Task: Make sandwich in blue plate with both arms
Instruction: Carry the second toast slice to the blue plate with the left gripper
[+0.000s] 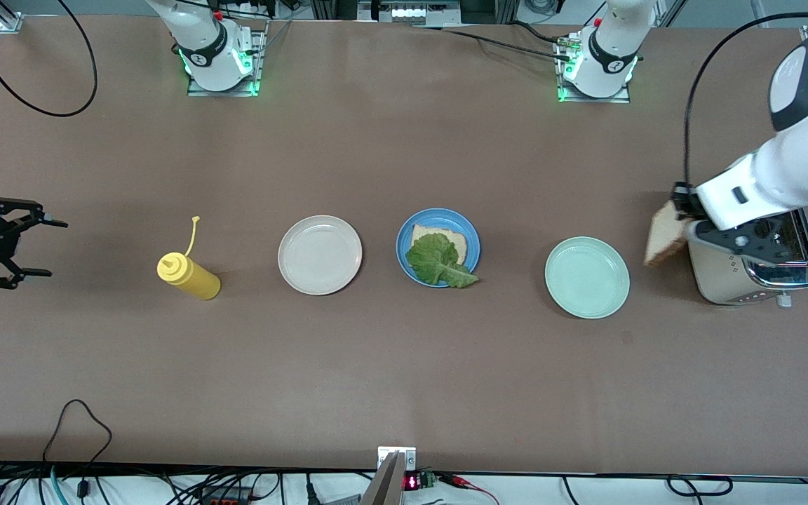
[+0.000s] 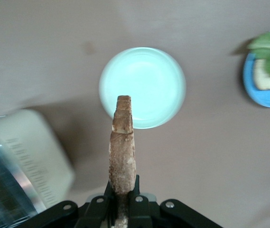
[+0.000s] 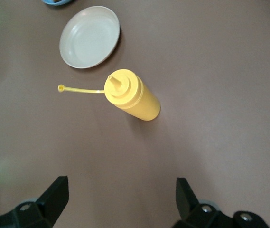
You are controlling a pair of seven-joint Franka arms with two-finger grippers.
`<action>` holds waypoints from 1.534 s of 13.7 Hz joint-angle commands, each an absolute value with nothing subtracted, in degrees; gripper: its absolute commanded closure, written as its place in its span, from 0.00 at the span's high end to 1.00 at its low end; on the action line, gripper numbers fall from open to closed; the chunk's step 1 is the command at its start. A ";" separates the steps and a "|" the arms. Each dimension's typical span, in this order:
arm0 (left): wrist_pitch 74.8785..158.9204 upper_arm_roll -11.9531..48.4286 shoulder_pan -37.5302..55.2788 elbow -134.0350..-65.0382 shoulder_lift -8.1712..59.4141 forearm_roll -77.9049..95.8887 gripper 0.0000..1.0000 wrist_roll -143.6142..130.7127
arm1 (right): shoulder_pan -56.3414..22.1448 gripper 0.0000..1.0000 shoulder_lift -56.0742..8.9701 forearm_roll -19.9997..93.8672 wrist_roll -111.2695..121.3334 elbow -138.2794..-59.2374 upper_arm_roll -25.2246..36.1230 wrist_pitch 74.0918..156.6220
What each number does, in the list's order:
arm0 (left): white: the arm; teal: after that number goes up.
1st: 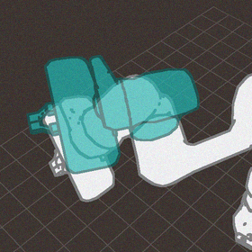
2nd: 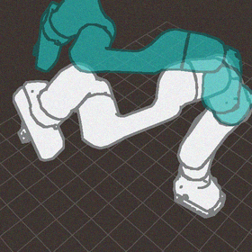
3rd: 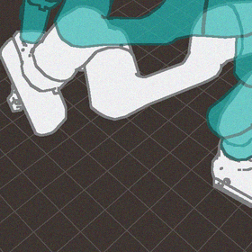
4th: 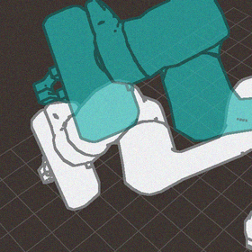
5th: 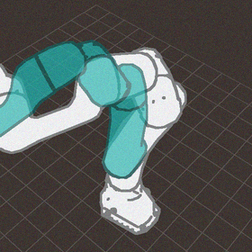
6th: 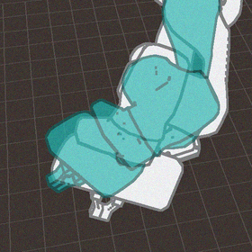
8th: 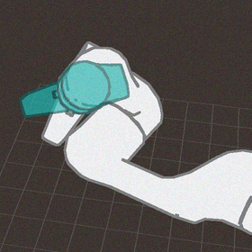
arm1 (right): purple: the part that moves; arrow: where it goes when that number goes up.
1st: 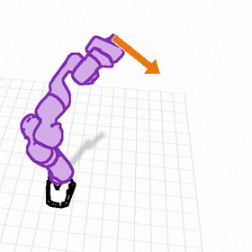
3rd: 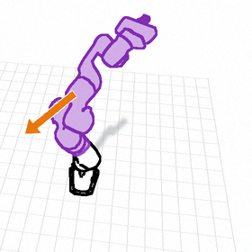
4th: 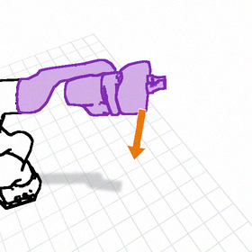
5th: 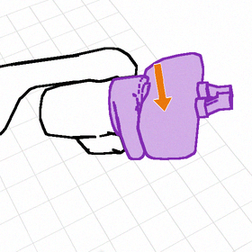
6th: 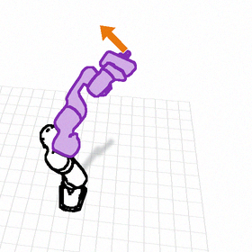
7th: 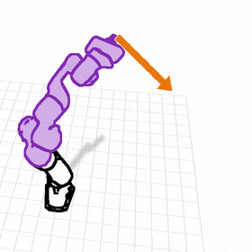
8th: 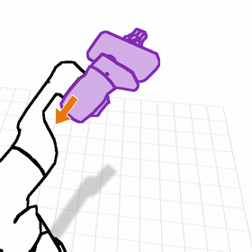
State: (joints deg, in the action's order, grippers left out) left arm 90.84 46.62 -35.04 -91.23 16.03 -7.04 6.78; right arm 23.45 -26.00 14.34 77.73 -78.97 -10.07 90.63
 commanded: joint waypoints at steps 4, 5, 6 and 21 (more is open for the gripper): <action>96.31 46.58 -24.46 -90.00 22.49 0.97 0.00 -6.56 | 16.80 1.00 -17.41 6.86 49.61 -82.26 -9.84 91.93; 99.03 46.58 -21.91 -89.65 24.33 1.31 0.00 -9.03 | 15.74 1.00 -16.62 6.77 45.22 -82.35 -9.84 91.59; 102.01 46.58 -20.23 -89.65 26.26 2.80 0.00 -10.88 | 15.21 1.00 -15.65 6.68 41.09 -82.96 -9.93 91.58; 132.52 46.58 -19.86 -100.11 46.13 40.78 0.01 16.07 | 8.17 1.00 -2.83 1.58 0.36 -88.67 -10.28 92.28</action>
